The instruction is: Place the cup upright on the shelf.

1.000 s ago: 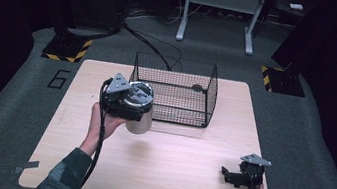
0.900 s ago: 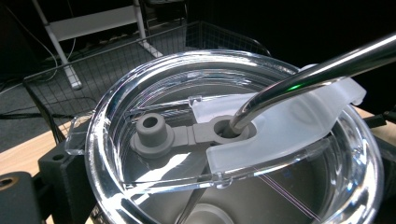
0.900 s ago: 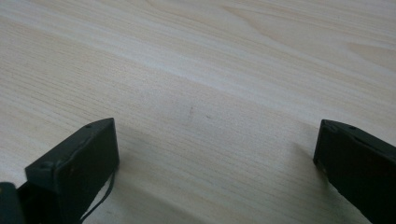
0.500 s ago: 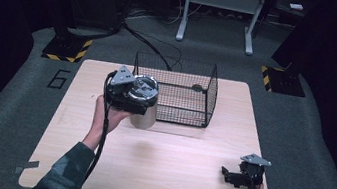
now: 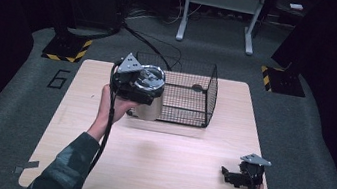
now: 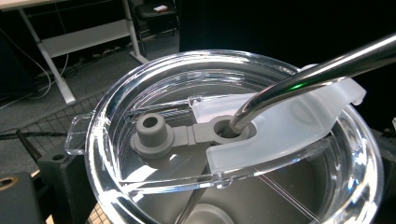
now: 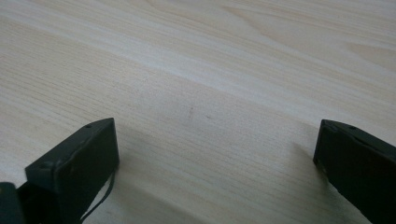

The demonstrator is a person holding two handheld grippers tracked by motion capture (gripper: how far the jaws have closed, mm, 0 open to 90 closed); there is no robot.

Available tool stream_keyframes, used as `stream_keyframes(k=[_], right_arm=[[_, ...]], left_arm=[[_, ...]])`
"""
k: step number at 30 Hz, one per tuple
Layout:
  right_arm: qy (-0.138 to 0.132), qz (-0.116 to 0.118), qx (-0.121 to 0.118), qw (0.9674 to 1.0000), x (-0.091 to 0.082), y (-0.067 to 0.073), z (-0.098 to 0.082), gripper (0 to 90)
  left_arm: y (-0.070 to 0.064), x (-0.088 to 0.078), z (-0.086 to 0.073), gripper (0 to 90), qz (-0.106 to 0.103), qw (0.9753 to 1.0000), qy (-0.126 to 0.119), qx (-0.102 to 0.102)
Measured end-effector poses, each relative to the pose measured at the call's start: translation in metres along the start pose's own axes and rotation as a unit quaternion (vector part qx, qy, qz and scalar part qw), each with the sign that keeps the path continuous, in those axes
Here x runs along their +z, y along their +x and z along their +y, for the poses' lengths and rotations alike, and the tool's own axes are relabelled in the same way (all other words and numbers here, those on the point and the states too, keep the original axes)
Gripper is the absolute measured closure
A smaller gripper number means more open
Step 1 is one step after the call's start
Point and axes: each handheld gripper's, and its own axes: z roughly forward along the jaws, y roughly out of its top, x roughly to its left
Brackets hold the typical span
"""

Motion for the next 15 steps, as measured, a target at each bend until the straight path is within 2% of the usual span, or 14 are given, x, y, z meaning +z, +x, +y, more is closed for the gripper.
stream_keyframes(k=[9, 15], right_arm=[[0.0, 0.0, 0.0, 1.0, 0.0, 0.0, 0.0, 0.0], [0.0, 0.0, -0.001, 1.0, 0.0, 0.0, 0.0, 0.0]], left_arm=[[0.005, 0.013, 0.016, 4.1, 0.005, 1.0, 0.002, 0.006], [0.011, 0.026, 0.025, 4.1, 0.011, 0.9999, -0.001, -0.001]])
